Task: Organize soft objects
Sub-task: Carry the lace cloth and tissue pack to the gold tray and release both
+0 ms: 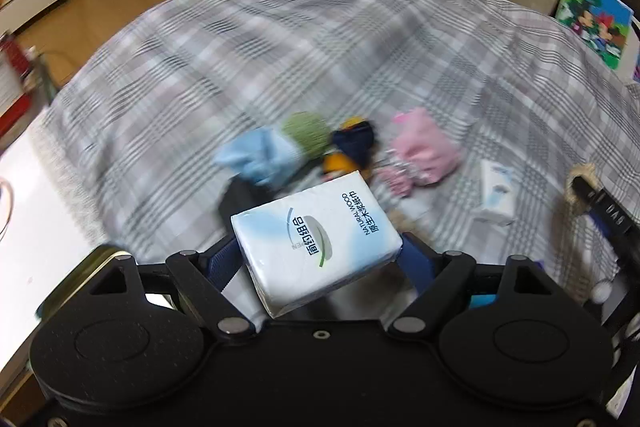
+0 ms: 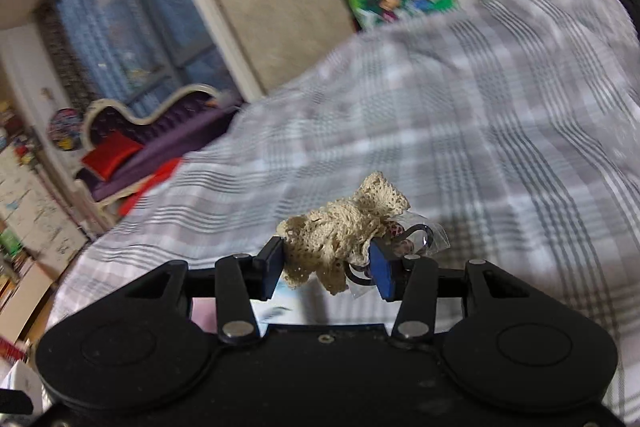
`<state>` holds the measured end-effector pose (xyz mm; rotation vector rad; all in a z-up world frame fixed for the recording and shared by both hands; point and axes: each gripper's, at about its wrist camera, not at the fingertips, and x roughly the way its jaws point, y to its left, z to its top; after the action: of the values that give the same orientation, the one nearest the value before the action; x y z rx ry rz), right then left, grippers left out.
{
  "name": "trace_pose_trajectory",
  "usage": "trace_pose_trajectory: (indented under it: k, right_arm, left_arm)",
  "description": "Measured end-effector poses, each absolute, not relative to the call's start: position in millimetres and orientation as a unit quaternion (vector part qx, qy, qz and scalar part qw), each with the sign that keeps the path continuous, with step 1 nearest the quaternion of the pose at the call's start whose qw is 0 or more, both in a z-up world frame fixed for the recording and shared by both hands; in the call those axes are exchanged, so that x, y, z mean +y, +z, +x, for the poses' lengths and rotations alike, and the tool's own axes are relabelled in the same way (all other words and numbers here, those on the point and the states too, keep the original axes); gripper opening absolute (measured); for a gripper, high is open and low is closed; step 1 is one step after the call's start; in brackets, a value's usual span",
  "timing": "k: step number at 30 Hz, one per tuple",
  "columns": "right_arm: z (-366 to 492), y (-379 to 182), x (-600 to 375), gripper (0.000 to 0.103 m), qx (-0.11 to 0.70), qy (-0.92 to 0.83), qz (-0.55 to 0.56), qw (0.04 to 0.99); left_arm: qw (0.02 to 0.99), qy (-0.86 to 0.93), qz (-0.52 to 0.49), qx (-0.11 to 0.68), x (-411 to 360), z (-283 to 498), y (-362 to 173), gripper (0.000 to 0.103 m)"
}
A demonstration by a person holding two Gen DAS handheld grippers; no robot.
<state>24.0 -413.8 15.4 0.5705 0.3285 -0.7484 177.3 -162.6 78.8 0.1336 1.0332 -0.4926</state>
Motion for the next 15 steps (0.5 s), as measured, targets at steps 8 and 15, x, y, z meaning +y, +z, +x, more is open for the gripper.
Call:
trace_pose_trajectory:
  k: [8,15]
  right_arm:
    - [36.7,26.9,-381.4,0.046,0.158,-0.323,0.189,0.914]
    - [41.7,35.3,-364.9,0.046,0.187,-0.292,0.168,0.923]
  left_arm:
    - [0.851,-0.166,0.036,0.496,-63.8,185.8,68.4,0.079]
    - [0.857,-0.092,-0.008,0.508,16.1,201.7,41.9,0.079]
